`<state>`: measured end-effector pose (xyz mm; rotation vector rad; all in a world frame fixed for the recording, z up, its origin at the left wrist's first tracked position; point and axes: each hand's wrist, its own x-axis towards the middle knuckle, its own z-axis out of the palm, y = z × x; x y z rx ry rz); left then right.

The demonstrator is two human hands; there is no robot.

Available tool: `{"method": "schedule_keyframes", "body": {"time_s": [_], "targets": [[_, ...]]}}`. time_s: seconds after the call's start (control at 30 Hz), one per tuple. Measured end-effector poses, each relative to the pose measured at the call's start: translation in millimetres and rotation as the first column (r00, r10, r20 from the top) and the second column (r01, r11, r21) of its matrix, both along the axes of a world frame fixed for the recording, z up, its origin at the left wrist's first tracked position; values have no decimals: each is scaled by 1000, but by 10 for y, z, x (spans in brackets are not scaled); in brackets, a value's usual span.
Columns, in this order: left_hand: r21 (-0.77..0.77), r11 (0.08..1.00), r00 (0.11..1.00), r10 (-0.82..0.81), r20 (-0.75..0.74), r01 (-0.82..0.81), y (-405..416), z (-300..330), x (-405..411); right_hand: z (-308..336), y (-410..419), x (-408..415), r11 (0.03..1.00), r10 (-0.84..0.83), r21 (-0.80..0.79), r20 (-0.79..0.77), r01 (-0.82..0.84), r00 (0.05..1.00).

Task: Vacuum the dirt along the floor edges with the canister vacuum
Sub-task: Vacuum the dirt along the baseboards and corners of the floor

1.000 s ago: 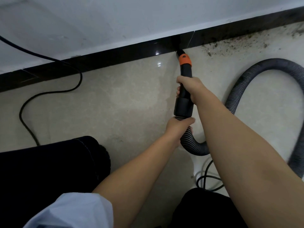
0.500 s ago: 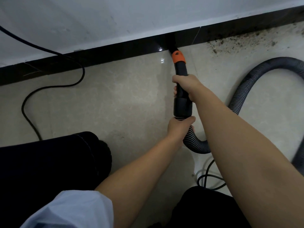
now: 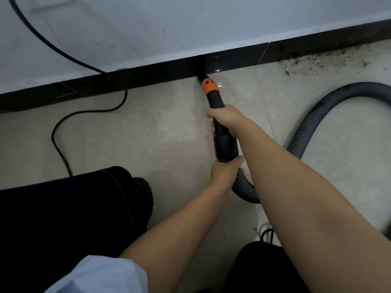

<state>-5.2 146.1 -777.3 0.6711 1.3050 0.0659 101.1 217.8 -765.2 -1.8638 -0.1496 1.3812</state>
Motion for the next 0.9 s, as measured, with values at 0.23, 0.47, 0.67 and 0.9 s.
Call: {"method": "schedule_keyframes", "body": {"time_s": [0.23,0.47,0.67,0.9], "targets": [[-34,978,978,-207,24,208,-313,41,237,36,-545,368,974,-223,-37,28,223,975],[-25,896,897,-442,33,443,-738,30,477,59,-1288,695,869,-488,-73,46,490,872],[-38,846,847,-531,21,532,-976,98,554,67,-1617,780,850,-523,-73,13,522,852],[-74,714,714,-699,-30,696,-882,348,691,117,-1742,919,827,-562,-46,-122,561,818]]}}
